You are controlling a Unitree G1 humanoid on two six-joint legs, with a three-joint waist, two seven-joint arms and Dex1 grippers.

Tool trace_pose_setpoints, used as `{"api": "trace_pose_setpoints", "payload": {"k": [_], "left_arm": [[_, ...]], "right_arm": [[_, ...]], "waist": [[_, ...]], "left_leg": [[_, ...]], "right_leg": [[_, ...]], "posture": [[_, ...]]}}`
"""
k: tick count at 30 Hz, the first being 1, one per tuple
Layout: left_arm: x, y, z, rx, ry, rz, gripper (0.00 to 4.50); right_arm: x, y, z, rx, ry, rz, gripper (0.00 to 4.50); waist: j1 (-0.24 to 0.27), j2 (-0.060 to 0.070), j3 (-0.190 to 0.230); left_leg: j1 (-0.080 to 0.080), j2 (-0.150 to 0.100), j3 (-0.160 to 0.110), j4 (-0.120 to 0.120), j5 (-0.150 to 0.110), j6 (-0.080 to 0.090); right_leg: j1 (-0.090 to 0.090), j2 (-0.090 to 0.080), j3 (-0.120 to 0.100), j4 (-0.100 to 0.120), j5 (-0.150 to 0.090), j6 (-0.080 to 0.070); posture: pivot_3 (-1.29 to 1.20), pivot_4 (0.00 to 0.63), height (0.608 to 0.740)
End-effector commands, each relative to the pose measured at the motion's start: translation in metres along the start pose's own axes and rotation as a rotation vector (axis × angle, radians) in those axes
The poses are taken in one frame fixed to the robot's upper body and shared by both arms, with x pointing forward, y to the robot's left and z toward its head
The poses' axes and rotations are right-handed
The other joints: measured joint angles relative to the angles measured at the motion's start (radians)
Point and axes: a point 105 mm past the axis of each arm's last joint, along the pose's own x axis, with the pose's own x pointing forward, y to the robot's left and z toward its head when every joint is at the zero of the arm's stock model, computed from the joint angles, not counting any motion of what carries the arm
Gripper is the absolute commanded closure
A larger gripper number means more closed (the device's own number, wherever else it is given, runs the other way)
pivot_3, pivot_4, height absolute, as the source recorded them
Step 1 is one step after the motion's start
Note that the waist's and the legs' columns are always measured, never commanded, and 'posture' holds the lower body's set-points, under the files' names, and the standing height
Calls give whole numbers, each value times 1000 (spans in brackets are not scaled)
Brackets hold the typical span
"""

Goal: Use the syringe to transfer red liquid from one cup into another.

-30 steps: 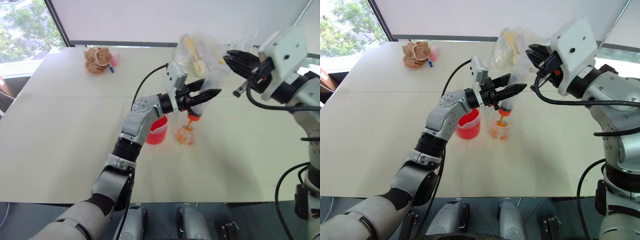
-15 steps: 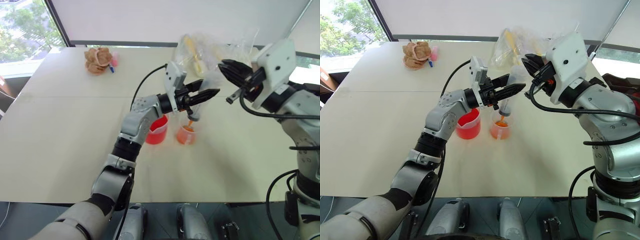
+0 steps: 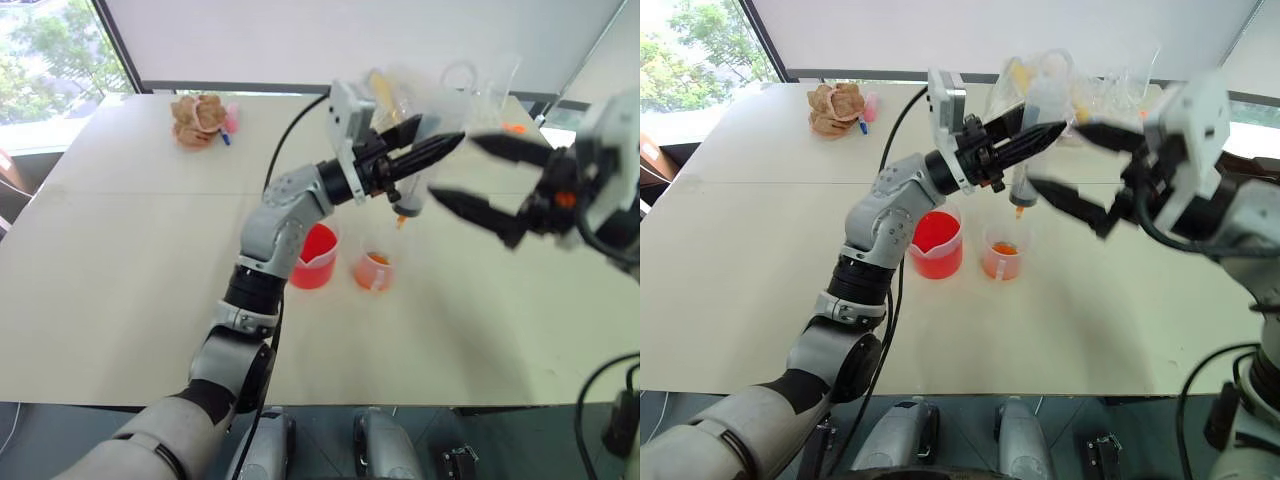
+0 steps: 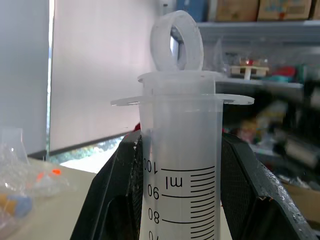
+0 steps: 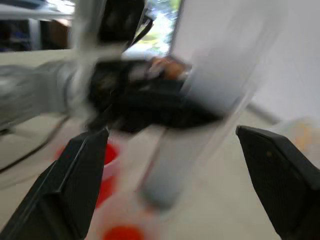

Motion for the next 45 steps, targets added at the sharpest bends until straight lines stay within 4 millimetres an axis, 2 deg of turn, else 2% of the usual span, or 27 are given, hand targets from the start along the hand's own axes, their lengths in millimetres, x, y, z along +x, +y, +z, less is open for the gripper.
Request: {"api": "trace_pose_setpoints", "payload": {"k": [1, 3, 5, 8, 11, 13, 14, 16, 18, 22, 25, 27, 30, 34, 36, 37, 40, 41, 43, 45], "left_arm": [[0, 9, 31, 6, -56, 31, 3008], [-4, 24, 53, -37, -79, 92, 3008], [-11, 41, 74, -102, -76, 162, 3008], [-30, 65, 93, -191, 3, 266, 3008], [-55, 86, 102, -227, 118, 396, 3008], [-84, 106, 92, -254, 302, 581, 3008], [-104, 114, 79, -299, 425, 697, 3008], [-141, 120, 58, -376, 616, 866, 3008], [-157, 119, 50, -390, 698, 926, 3008], [-206, 105, 18, -482, 854, 1037, 3008], [-232, 97, -2, -519, 933, 1099, 3008], [-252, 87, -28, -566, 997, 1128, 3008], [-263, 77, -50, -600, 1047, 1131, 3008], [-268, 72, -62, -603, 1072, 1144, 3008], [-270, 73, -64, -577, 1080, 1165, 1981], [-268, 73, -64, -573, 1071, 1153, 1630], [-259, 81, -56, -491, 1013, 1123, 221], [-255, 84, -51, -461, 986, 1103, 73], [-244, 88, -38, -311, 951, 1022, 73], [-233, 89, -18, -218, 844, 950, 73]], "right_arm": [[-31, -30, 19, 32, -154, -165, 164], [-46, -55, 13, 65, -183, -307, 164], [-50, -71, -1, 62, -150, -410, 164], [-48, -85, -13, 50, -139, -484, 164], [-46, -92, -20, 38, -126, -516, 164], [-44, -95, -33, 41, -79, -522, 164], [-42, -96, -41, 37, -35, -516, 164], [-38, -93, -56, 30, 43, -492, 164], [-36, -91, -65, 27, 88, -471, 164], [-22, -47, -93, 80, 214, -177, 164], [-23, -29, -87, 176, 156, -45, 164], [-22, -13, -73, 245, 76, 66, 164], [-20, -3, -69, 258, 78, 121, 164], [-18, 0, -72, 250, 98, 127, 164], [-17, -1, -72, 250, 96, 122, 107], [-17, -1, -72, 249, 94, 121, 107], [-17, -2, -74, 248, 100, 109, 107], [-17, -2, -76, 248, 104, 104, 107], [-19, -4, -80, 248, 119, 87, 107], [-24, -8, -85, 252, 132, 52, 107]], "waist": [[-1, 0, 0], [0, 0, 0], [-2, 0, 0], [-14, 0, 0], [-27, 1, 0], [-29, 1, 0], [-29, 1, 0], [-29, 1, 0], [-28, 1, 0], [-24, 1, 0], [-24, 0, 0], [-24, 0, 0], [-22, 0, 0], [-14, 0, 0], [-9, 0, 0], [-6, 0, 0], [-5, 0, 0], [-6, 0, 0], [-8, 0, 0], [-8, 0, 0]], "left_leg": [[1, 0, 0, 0, 0, 0], [1, 0, 0, 0, 1, 1], [1, 0, 0, 0, 2, 2], [3, 0, 1, 0, 2, 2], [4, 0, 1, 0, 3, 1], [5, -1, 0, 0, 3, 0], [5, -1, 0, 0, 3, 0], [6, -3, 0, 0, 4, -1], [6, -3, 0, 0, 4, -1], [5, -1, -1, 0, 4, -1], [5, -1, 0, 0, 4, -2], [5, -1, 0, 0, 5, -3], [6, 0, -1, 0, 5, -4], [6, -1, -1, 0, 5, -4], [8, -1, -1, 0, 5, -4], [9, -1, -1, 0, 5, -4], [13, -1, -1, -1, 5, -4], [14, -1, -1, -1, 5, -4], [14, -1, -1, -1, 5, -4], [14, 0, -1, -2, 5, -4]], "right_leg": [[0, 0, 0, 1, 0, 0], [1, 0, 0, 1, 1, 1], [1, 0, 0, 2, 2, 1], [1, 1, 1, 4, 2, 1], [1, 1, 1, 6, 2, 1], [1, 1, 1, 7, 2, 1], [1, 1, 1, 7, 2, 1], [1, 1, 1, 7, 2, 1], [1, 1, 1, 8, 2, 1], [1, 1, 2, 7, 2, 1], [1, 0, 2, 7, 2, 1], [1, 0, 2, 7, 2, 1], [1, 0, 2, 8, 2, 0], [2, -1, 2, 8, 3, 0], [4, -1, 2, 8, 3, 0], [4, -1, 2, 8, 3, 0], [8, -1, 2, 8, 3, 0], [9, -1, 2, 8, 3, 0], [9, -1, 2, 8, 3, -1], [8, -1, 2, 7, 3, -1]], "posture": [[0, 150, 740], [0, 150, 740], [0, 150, 740], [0, 150, 740], [0, 150, 740], [0, 150, 740], [0, 150, 740], [0, 150, 740], [0, 150, 740], [0, 150, 740], [0, 150, 740], [0, 150, 740], [0, 150, 740], [0, 150, 740], [0, 150, 740], [0, 150, 740], [0, 150, 740], [0, 150, 740], [0, 150, 740], [0, 150, 740]]}}
